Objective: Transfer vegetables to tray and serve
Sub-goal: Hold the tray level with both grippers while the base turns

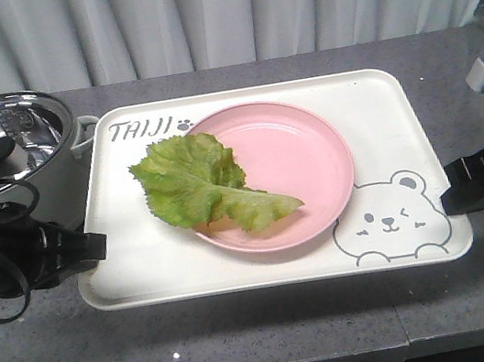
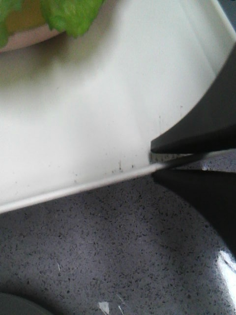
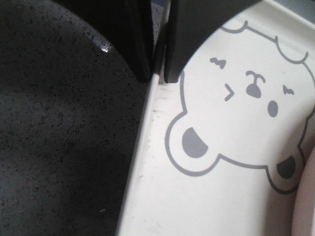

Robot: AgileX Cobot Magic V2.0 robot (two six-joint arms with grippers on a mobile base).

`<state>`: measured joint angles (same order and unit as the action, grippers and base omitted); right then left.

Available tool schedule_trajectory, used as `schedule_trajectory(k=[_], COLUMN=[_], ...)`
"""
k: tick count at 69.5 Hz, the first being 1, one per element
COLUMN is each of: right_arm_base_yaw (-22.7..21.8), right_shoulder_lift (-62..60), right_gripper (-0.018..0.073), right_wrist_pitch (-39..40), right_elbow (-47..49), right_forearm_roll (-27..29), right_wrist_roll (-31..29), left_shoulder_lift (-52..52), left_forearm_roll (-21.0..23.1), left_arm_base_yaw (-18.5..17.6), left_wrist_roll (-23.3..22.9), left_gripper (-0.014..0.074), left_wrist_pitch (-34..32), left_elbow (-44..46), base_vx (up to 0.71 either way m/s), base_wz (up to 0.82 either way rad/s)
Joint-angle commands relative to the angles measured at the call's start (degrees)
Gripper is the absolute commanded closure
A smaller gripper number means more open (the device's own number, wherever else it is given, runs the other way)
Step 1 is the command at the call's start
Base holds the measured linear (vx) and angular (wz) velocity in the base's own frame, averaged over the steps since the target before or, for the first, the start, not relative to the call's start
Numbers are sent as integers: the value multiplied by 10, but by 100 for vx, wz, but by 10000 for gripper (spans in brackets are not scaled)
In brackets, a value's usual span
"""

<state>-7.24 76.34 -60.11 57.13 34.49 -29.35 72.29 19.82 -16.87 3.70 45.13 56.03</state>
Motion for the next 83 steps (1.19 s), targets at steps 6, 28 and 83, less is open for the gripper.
schedule_trajectory(k=[6,28,83], right_arm_base_yaw=[5,5,5], right_shoulder_lift=[-18,-18,-18], right_gripper=[561,561,561], right_wrist_pitch=[2,1,1], right_elbow=[16,16,16], right_forearm_roll=[52,52,52], right_wrist_roll=[-27,-27,-27], left_shoulder_lift=[-18,-18,-18], left_forearm_roll=[28,28,28], left_arm_base_yaw=[-7,-7,-7], left_wrist_roll=[7,7,7], left_gripper=[604,604,604], left_wrist_pitch=[-24,-24,-24], left_elbow=[17,17,17], base_vx=[0,0,0], base_wz=[0,0,0])
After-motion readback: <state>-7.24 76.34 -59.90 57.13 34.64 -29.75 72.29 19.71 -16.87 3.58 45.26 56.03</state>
